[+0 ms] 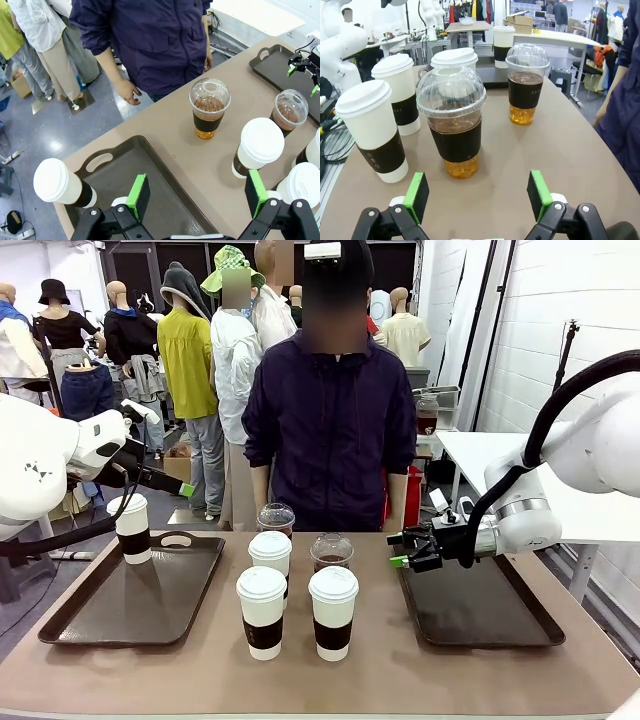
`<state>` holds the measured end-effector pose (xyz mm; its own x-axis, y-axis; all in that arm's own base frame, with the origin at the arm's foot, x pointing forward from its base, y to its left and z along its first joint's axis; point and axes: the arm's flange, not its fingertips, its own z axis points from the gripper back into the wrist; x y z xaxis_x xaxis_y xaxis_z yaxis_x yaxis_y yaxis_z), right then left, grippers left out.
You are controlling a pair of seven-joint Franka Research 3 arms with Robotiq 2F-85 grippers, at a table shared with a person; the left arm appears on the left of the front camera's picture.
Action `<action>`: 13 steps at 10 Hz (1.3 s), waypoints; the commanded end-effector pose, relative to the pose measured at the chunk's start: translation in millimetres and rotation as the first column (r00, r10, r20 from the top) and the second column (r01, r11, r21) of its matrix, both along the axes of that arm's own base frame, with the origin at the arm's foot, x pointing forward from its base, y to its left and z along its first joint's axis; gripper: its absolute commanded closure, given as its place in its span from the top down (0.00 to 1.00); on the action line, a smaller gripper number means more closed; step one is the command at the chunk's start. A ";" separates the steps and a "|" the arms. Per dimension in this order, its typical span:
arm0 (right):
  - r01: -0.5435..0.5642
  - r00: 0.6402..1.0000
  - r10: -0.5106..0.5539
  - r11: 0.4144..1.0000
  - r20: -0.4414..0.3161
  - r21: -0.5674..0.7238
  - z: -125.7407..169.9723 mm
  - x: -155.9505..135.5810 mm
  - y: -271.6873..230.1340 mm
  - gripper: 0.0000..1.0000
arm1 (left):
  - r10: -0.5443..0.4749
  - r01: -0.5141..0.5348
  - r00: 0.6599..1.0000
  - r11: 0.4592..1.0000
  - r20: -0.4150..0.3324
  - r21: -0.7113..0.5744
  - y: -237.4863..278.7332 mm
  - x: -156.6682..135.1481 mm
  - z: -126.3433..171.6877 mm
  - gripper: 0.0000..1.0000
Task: Distribute the coffee onto the tray.
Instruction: Pick up one iced Americano and place it on the right Handle tray.
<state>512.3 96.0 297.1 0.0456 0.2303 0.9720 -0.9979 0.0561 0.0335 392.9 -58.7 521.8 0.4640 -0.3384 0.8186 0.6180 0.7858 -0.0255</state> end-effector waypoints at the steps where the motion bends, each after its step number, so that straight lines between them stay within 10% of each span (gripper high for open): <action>1: 0.009 1.000 -0.009 0.999 0.002 0.044 -9.8 3.3 6.9 1.00 | -0.001 0.001 1.000 1.000 -0.005 0.000 1.1 -0.3 0.0 1.00; 13: -0.098 0.994 0.103 0.989 -0.039 0.110 -52.0 10.1 76.1 1.00 | -0.001 0.001 1.000 1.000 -0.005 0.000 1.1 -0.3 0.0 1.00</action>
